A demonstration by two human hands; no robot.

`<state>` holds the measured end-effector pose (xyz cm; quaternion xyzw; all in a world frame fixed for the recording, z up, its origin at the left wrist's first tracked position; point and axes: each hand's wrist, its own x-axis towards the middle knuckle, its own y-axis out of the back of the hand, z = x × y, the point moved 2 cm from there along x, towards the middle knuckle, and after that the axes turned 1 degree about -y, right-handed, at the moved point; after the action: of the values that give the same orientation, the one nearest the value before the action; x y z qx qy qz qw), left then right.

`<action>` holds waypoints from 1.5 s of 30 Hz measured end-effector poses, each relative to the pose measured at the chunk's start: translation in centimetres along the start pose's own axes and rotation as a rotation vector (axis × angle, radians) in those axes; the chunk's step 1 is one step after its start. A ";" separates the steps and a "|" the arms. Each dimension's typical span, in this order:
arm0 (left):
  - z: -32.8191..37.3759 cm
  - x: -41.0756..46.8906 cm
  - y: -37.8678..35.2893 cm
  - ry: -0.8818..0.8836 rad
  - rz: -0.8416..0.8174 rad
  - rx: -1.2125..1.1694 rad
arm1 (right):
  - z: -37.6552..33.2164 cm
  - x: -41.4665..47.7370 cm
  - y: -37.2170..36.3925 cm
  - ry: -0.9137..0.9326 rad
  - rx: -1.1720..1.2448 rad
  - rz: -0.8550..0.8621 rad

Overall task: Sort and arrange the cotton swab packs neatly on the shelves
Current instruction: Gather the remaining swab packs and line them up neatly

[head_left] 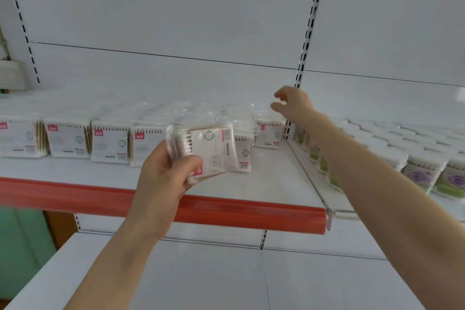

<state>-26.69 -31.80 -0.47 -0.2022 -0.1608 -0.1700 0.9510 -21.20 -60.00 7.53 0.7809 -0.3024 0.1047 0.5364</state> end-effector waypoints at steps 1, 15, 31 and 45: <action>0.1 0.1 -0.1 -0.007 -0.005 0.018 | -0.9 -0.7 1.1 0.025 0.070 0.057; -0.3 0.7 -4.8 -0.392 -0.125 0.414 | -5.1 -13.7 5.9 0.106 0.483 -0.227; -6.5 -0.6 -3.1 -0.732 -0.238 1.210 | 2.0 -4.1 -2.9 -0.359 0.179 -0.065; -7.0 -0.5 -2.9 -0.776 -0.228 1.224 | 1.9 -3.3 -3.9 -0.358 0.099 -0.160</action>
<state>-26.61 -37.20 -5.75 0.3374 -0.5723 -0.0637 0.7447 -21.86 -59.55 2.18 0.8340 -0.3246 -0.0641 0.4416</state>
